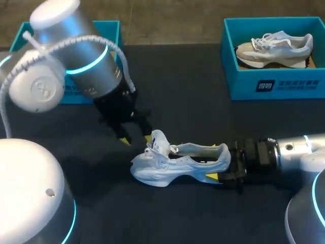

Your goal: Take the shoe out of the shoebox, open the shoe tongue, remove and reinsert the insole, then place the shoe into the shoebox

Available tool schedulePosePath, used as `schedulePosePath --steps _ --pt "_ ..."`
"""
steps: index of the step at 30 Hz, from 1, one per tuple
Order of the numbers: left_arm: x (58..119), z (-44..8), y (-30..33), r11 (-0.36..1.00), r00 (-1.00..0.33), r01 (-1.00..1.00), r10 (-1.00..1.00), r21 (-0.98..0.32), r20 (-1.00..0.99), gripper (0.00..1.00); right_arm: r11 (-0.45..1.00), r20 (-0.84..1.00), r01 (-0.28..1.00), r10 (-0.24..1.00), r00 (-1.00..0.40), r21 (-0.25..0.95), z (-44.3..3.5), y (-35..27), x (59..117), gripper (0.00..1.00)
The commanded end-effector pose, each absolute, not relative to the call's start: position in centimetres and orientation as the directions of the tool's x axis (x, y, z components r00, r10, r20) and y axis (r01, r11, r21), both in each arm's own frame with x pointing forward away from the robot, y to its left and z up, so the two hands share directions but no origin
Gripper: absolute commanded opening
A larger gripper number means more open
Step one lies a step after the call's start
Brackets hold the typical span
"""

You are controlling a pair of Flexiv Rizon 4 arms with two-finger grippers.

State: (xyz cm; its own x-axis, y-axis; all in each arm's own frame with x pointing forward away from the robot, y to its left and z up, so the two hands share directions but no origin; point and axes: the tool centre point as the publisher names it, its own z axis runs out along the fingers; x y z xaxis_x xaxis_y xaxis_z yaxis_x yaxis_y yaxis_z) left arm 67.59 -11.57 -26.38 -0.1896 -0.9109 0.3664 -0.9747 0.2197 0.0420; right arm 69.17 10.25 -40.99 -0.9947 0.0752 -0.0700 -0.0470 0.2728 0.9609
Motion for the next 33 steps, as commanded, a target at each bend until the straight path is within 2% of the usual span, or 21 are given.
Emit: schedulePosePath --steps 1,5,7,12,16,20,21,33 --pt "68.9 -24.2 -13.5 0.282 -0.251 -0.958 -0.916 0.056 0.314 0.6 0.277 -0.071 -0.047 0.077 -0.995 0.96 -40.9 10.4 69.0 0.0" --pt "69.2 -22.8 -15.1 0.388 -0.358 -0.92 -0.885 0.048 0.296 0.47 0.277 -0.071 -0.047 0.077 -0.995 0.96 -40.9 10.4 69.0 0.0" --pt "69.2 -22.2 -16.0 0.446 -0.417 -0.894 -0.86 0.036 0.293 0.0 0.277 -0.071 -0.047 0.077 -0.995 0.96 -40.9 10.4 69.0 0.0" --pt "68.0 -21.5 -17.4 0.623 -0.604 -0.782 -0.76 0.003 0.241 0.0 0.277 -0.071 -0.047 0.077 -0.995 0.96 -40.9 10.4 69.0 0.0" --pt "66.3 -21.4 -18.0 0.8 -0.787 -0.6 -0.589 -0.004 0.182 0.0 0.277 -0.071 -0.047 0.077 -0.995 0.96 -40.9 10.4 69.0 0.0" --pt "65.6 -21.7 -18.3 0.944 -0.932 -0.318 -0.328 0.091 0.156 0.0 0.277 -0.071 -0.047 0.077 -0.995 0.96 -40.9 10.4 69.0 0.0" --pt "65.6 -22.2 -18.3 0.959 -0.951 -0.26 -0.275 0.116 0.143 0.0 0.277 -0.071 -0.047 0.077 -0.995 0.96 -40.9 10.4 69.0 0.0" --pt "65.6 -22.2 -18.3 0.959 -0.951 -0.26 -0.275 0.116 0.143 0.0 0.277 -0.071 -0.047 0.077 -0.995 0.96 -40.9 10.4 69.0 0.0"
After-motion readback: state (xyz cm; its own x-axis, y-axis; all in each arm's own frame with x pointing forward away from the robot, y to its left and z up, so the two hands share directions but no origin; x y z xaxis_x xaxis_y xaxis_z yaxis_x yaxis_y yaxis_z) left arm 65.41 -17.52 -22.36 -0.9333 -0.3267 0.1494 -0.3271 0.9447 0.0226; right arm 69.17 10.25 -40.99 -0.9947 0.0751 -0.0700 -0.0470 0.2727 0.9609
